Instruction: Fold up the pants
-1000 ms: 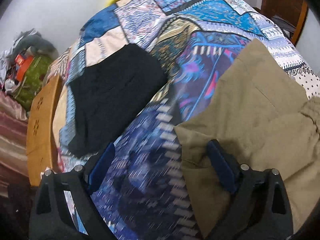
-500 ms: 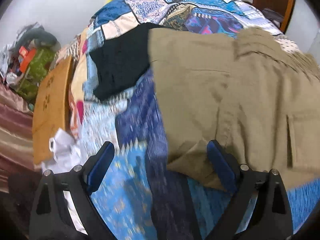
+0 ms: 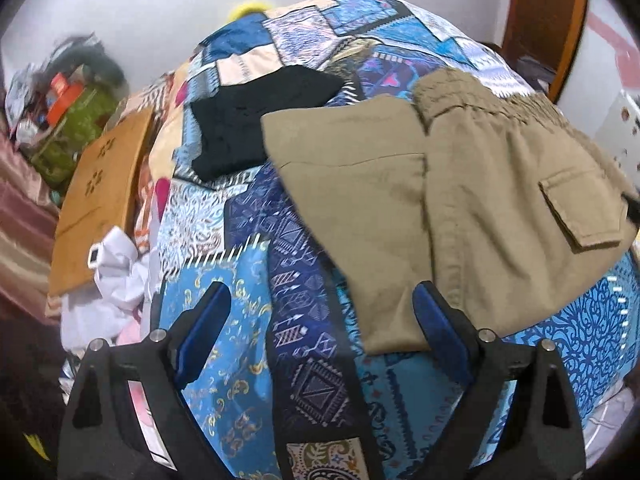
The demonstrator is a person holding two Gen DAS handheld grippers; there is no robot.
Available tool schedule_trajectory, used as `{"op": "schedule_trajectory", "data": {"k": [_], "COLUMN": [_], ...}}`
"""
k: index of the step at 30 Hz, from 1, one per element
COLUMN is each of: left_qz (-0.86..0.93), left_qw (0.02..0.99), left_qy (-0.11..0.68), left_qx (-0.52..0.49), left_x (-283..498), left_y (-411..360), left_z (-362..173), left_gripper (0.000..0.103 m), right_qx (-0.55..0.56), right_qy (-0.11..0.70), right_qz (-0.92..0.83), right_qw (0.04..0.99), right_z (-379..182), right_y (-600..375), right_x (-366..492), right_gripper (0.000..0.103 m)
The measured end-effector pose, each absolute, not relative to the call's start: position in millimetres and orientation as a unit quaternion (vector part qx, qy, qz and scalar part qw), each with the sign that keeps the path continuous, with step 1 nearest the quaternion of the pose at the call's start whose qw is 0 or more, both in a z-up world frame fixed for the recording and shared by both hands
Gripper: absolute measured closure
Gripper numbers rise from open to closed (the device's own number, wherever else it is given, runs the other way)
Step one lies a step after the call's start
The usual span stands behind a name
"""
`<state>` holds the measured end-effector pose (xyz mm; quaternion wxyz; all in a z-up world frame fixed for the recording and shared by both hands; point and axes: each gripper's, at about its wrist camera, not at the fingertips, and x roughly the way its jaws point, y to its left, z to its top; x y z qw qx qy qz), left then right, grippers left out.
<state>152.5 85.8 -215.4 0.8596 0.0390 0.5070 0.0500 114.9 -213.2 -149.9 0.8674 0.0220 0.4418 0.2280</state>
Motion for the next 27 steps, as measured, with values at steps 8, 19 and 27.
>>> {"op": "schedule_trajectory", "data": {"k": [8,19,27], "left_qz": [0.081,0.023,-0.043], "left_qw": [0.852,0.893,0.895], "left_qy": [0.517,0.448,0.443], "left_qx": [-0.018,-0.039,-0.001], "left_x": [143,147,207], "left_y": [123,102,48], "left_z": [-230,-163,-151], "left_gripper": [0.018,0.034,0.033], "right_qx": [0.027,-0.013,0.007], "right_qy": [0.447,0.386,0.405], "right_qz": [0.238,0.264,0.264], "right_qw": [0.862,0.884,0.875], "right_z": [-157,-107,-113], "right_y": [-213,-200,-190], "right_x": [114,116,162], "right_gripper": [0.052,0.063,0.063]}}
